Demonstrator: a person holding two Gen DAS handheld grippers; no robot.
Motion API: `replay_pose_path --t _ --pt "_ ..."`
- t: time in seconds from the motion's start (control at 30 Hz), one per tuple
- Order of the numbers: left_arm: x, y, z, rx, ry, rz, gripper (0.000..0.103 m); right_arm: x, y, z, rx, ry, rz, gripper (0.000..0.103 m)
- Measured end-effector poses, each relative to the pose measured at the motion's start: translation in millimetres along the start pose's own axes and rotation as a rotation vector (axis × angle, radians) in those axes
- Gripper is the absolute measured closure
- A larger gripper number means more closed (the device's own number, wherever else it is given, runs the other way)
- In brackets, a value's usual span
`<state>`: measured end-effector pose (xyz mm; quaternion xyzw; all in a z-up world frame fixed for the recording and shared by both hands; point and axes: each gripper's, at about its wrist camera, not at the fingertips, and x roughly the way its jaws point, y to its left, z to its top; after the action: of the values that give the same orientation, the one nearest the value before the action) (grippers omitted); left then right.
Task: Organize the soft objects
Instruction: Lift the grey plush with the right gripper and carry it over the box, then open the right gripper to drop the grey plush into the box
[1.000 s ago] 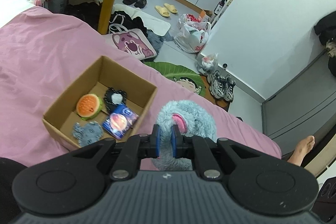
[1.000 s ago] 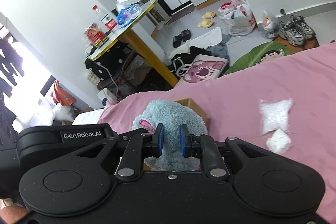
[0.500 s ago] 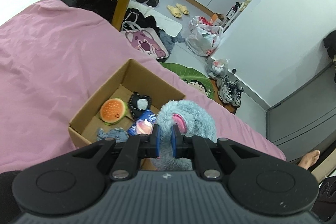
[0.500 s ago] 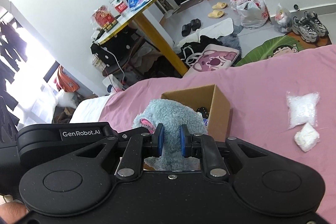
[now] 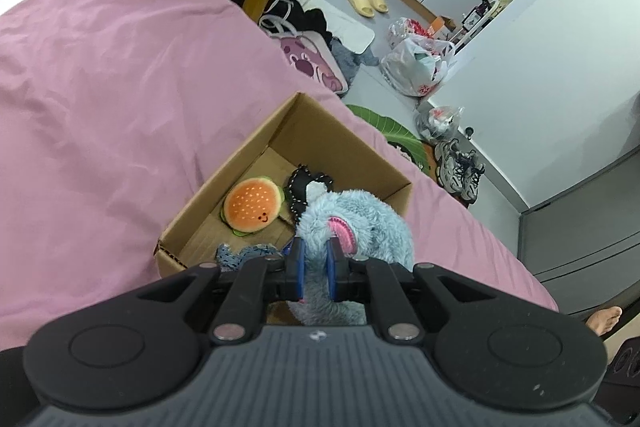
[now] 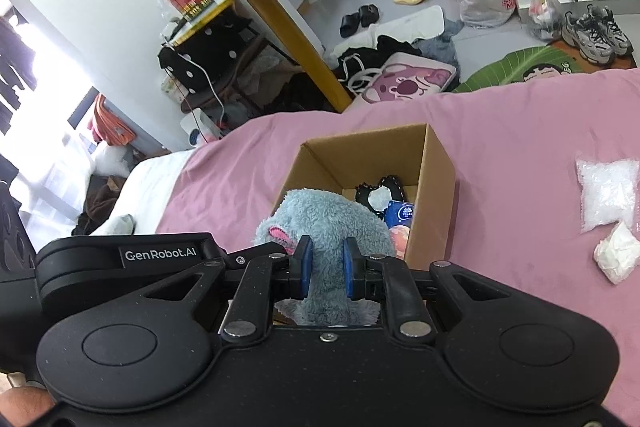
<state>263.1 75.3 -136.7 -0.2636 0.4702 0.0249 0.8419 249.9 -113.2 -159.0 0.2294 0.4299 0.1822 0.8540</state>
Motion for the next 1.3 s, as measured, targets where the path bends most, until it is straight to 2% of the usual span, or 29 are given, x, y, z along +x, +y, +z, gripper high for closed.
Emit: replay_pose_path --t 0.17,0.3,0.37,0.57,0.7,0.8,0.83,0.87,0.97,1.07,1.3 --pt "18 6 4 -0.006 0.043 0.018 0.093 11 3 1 -0.005 0.023 -0.018 0.086" --pt "38 10 3 -0.012 0.114 0.05 0.092 17 0 2 0.018 0.037 -0.027 0.074" --pt "41 11 3 -0.006 0.119 0.062 0.09 17 -3 4 0.024 0.036 -0.025 0.068" --pt "42 10 7 0.006 0.135 0.063 0.087 12 -10 3 0.036 0.044 -0.021 0.068" --pt "37 3 6 0.034 0.121 0.08 0.073 5 -13 1 0.029 0.042 -0.02 0.068" --pt "30 -4 3 0.056 0.097 0.082 0.06 -1 -15 0 0.024 0.037 -0.024 0.067" --pt "27 -7 2 0.068 0.089 0.087 0.052 -3 -16 0 0.021 0.037 -0.027 0.066" --pt "25 -10 1 0.08 0.081 0.094 0.045 -5 -17 0 0.018 0.036 -0.032 0.065" --pt "17 -18 -3 0.108 0.049 0.108 0.035 -14 -23 -2 0.009 0.029 -0.048 0.054" --pt "9 -27 -9 0.134 0.022 0.115 0.03 -24 -28 -2 0.0 0.014 -0.07 0.045" --pt "-4 -43 -22 0.178 -0.009 0.126 0.026 -46 -39 -5 -0.019 -0.013 -0.093 0.026"
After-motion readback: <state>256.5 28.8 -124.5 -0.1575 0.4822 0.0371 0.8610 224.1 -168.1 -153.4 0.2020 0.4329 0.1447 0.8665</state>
